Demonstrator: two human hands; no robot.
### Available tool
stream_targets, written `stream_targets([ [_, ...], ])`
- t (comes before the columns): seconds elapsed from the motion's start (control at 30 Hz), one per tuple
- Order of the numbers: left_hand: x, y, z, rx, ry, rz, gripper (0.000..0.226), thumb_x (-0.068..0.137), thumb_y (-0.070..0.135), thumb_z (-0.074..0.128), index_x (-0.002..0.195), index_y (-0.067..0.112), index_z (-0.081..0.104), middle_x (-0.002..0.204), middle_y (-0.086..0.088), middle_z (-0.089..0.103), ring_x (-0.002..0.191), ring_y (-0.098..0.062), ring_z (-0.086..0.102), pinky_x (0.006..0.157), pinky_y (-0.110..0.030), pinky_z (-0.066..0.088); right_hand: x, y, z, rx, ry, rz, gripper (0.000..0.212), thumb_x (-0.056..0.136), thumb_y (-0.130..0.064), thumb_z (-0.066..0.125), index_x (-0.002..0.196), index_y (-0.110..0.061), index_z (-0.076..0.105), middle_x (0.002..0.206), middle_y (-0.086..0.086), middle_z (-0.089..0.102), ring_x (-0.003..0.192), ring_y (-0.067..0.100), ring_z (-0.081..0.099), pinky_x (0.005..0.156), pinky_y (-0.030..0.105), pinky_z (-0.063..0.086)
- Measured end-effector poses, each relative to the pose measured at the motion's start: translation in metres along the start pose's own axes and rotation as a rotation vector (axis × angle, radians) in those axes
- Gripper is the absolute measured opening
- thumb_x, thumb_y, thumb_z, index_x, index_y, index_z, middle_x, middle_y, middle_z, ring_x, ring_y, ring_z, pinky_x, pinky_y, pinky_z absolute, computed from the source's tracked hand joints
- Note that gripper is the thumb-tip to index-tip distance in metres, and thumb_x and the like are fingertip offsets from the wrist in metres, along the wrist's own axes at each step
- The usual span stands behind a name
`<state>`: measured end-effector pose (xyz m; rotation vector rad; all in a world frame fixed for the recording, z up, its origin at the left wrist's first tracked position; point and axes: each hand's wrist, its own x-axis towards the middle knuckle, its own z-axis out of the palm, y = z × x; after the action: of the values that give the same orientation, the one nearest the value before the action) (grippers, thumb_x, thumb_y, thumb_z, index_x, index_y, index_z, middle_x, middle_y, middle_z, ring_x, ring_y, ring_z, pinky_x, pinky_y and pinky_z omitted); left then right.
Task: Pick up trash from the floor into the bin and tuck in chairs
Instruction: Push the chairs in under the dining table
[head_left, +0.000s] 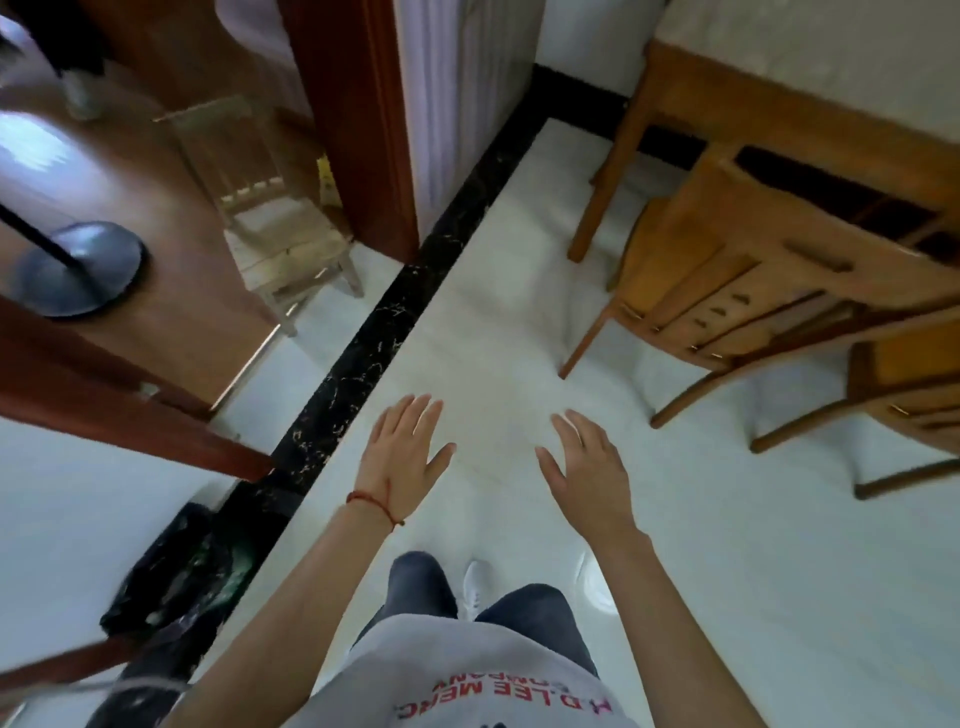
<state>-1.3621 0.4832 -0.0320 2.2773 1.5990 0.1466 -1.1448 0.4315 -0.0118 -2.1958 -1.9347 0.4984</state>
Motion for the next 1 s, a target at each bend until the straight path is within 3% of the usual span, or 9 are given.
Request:
stream_targets([
  [0.2, 0.033, 0.045, -0.001, 0.002, -0.061, 0.224, 0.055, 0.092, 0.038, 0.042, 0.138, 0.010, 0.032, 0.147, -0.011, 0.035, 0.139, -0.027, 0.024, 0.114, -0.038, 0.016, -0.040, 0.045, -0.016, 0.012, 0.072, 0.271, 0.047, 0.094, -0.038, 0.040, 0.135, -0.015, 0.038, 0.145, 0.005, 0.038, 0.132, 0.019, 0.034, 0.104, 0.032, 0.032],
  [0.4, 0.055, 0.084, 0.002, 0.004, -0.121, 0.382, 0.055, 0.092, 0.037, 0.042, 0.138, 0.010, 0.031, 0.147, -0.011, 0.034, 0.139, -0.027, 0.022, 0.114, -0.038, 0.016, -0.064, 0.063, -0.026, 0.012, 0.129, 0.403, 0.046, 0.095, -0.037, 0.040, 0.135, -0.013, 0.039, 0.145, 0.007, 0.038, 0.132, 0.021, 0.034, 0.105, 0.033, 0.030],
  [0.8, 0.115, 0.166, 0.004, 0.010, -0.118, 0.500, 0.052, 0.091, 0.036, 0.044, 0.135, 0.008, 0.036, 0.144, -0.013, 0.039, 0.136, -0.028, 0.027, 0.112, -0.038, 0.020, -0.038, 0.116, -0.069, 0.128, 0.287, 0.463, 0.045, 0.092, -0.036, 0.046, 0.131, -0.014, 0.044, 0.141, 0.007, 0.043, 0.131, 0.022, 0.037, 0.104, 0.035, 0.034],
  [1.0, 0.154, 0.235, 0.006, -0.043, -0.082, 0.459, 0.051, 0.091, 0.035, 0.045, 0.134, 0.009, 0.037, 0.145, -0.012, 0.038, 0.136, -0.028, 0.028, 0.111, -0.039, 0.023, -0.004, 0.175, -0.115, 0.220, 0.348, 0.443, 0.044, 0.092, -0.040, 0.045, 0.130, -0.017, 0.044, 0.138, 0.004, 0.045, 0.128, 0.019, 0.039, 0.102, 0.034, 0.037],
])
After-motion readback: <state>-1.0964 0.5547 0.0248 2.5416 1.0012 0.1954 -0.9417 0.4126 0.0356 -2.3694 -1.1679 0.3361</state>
